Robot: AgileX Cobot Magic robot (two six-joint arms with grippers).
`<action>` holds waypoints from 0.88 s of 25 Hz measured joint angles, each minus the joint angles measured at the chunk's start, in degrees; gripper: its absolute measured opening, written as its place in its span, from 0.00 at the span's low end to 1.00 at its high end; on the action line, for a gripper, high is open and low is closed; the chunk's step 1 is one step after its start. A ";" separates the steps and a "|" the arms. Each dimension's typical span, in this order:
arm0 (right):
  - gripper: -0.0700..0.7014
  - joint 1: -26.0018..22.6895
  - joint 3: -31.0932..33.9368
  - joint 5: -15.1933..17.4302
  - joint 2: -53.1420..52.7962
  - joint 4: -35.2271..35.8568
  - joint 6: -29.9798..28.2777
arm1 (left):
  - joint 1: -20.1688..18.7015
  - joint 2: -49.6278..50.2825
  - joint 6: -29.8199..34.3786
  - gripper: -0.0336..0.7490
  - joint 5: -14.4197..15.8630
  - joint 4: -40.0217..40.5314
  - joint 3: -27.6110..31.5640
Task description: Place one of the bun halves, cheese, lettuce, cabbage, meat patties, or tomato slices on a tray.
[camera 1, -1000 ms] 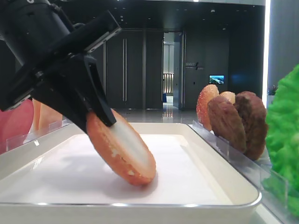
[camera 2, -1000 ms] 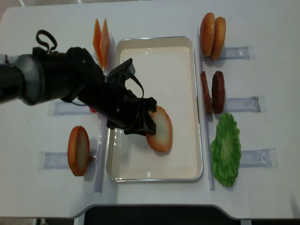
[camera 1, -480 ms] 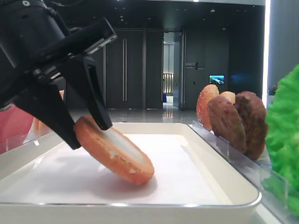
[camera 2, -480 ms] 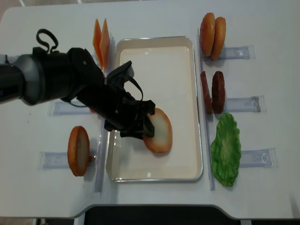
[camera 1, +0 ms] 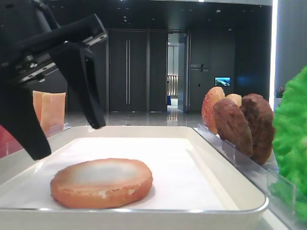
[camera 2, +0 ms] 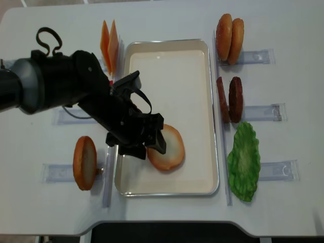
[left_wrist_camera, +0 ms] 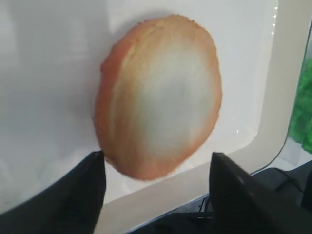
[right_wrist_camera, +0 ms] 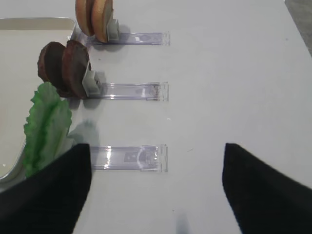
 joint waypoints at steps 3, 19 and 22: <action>0.78 0.00 0.00 0.00 0.00 0.00 0.00 | 0.00 -1.82 -4.93 0.69 1.64 4.90 0.00; 0.78 0.00 0.00 0.00 0.00 0.00 0.00 | 0.00 -12.29 -19.64 0.69 26.31 29.09 -8.21; 0.78 0.00 0.00 0.00 0.00 0.00 0.00 | 0.00 -15.34 -20.37 0.69 27.59 32.25 -10.19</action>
